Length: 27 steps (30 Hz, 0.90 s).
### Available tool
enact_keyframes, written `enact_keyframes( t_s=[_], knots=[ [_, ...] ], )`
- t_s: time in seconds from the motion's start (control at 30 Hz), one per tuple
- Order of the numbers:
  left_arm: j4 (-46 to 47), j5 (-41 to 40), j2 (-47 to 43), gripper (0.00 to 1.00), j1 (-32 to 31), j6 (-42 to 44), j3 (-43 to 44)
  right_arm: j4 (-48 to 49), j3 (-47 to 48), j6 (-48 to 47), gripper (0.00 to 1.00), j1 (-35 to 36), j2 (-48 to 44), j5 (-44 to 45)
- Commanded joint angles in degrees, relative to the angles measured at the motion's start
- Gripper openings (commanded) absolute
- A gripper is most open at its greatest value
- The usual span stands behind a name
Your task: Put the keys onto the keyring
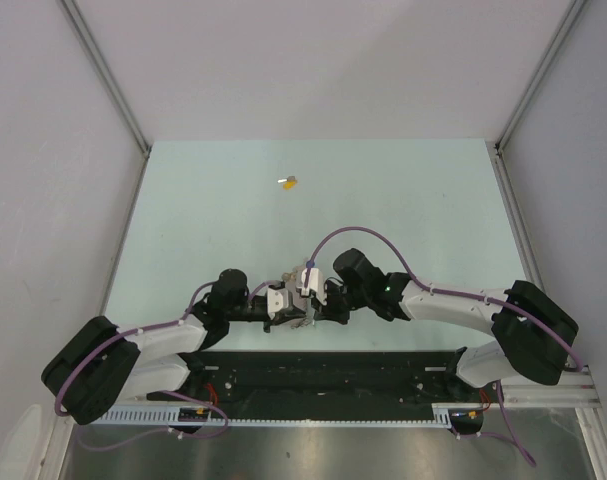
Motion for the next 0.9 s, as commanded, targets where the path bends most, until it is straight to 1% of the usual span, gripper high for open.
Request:
enact_keyframes(
  t_s=[0.0, 0.23, 0.6, 0.87],
  knots=[
    [6.16, 2.4, -0.37, 0.01, -0.46, -1.13, 1.48, 7.11, 3.64, 2.17, 0.0, 0.06, 0.66, -1.25],
    [6.51, 1.69, -0.37, 0.0, -0.63, -1.39, 1.3, 9.39, 3.99, 5.6, 0.0, -0.73, 0.83, -0.99],
    [7.04, 1.43, -0.37, 0.01, -0.9, -1.48, 1.21, 11.68, 4.52, 8.06, 0.0, -0.64, 1.54, -1.69],
    [7.56, 0.9, -0.89, 0.0, -0.99, -1.83, 0.86, 14.23, 4.87, 12.02, 0.0, -1.43, 2.24, 1.03]
  ],
)
